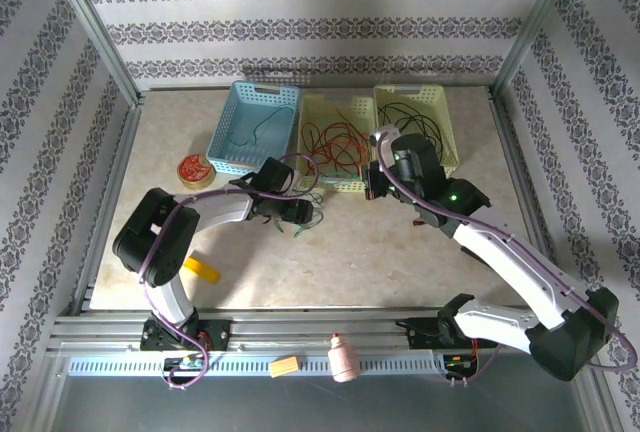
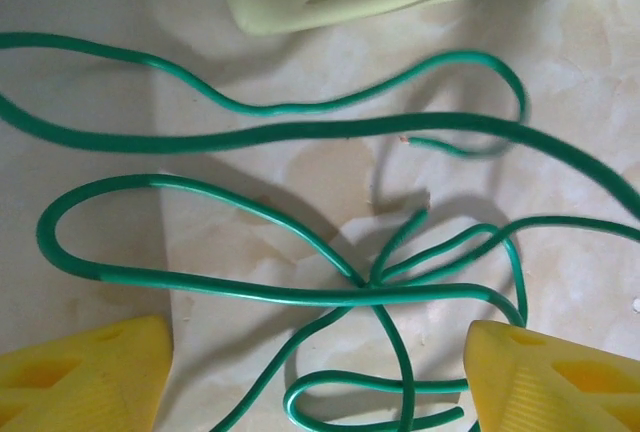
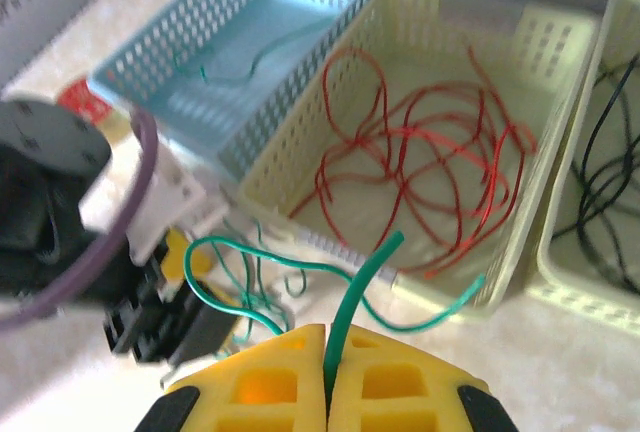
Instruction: Untangle the cables
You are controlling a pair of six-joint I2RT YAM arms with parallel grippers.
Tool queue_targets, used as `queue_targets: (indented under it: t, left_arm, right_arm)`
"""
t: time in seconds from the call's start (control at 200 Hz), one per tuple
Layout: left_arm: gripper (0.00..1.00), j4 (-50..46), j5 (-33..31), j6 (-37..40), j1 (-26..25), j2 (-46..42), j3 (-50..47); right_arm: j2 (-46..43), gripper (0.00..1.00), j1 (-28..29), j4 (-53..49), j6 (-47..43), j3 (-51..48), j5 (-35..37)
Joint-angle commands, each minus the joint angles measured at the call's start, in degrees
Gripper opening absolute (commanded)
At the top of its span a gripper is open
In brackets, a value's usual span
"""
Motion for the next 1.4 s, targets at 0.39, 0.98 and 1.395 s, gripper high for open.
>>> queue_targets:
  t: [0.39,0.98,1.395]
  left_arm:
    - [0.88,5.78,-17.45,-13.12,0.04,-22.37,-9.46]
    - [0.92,-11.41,-33.69,-24.27,8.6,-33.55,-11.67]
    - [0.87,-4.68,-22.43,-8.45,2.85,-23.69,-6.88]
  right_arm:
    - [23.63,0.0,1.93,2.77,-0.22,20.64,-3.03]
    - [74.87,0.53,2.25,-6.85,6.53,87.37,-15.35]
    - [37.27,0.5,3.76,2.77,1.81,30.04,-10.41]
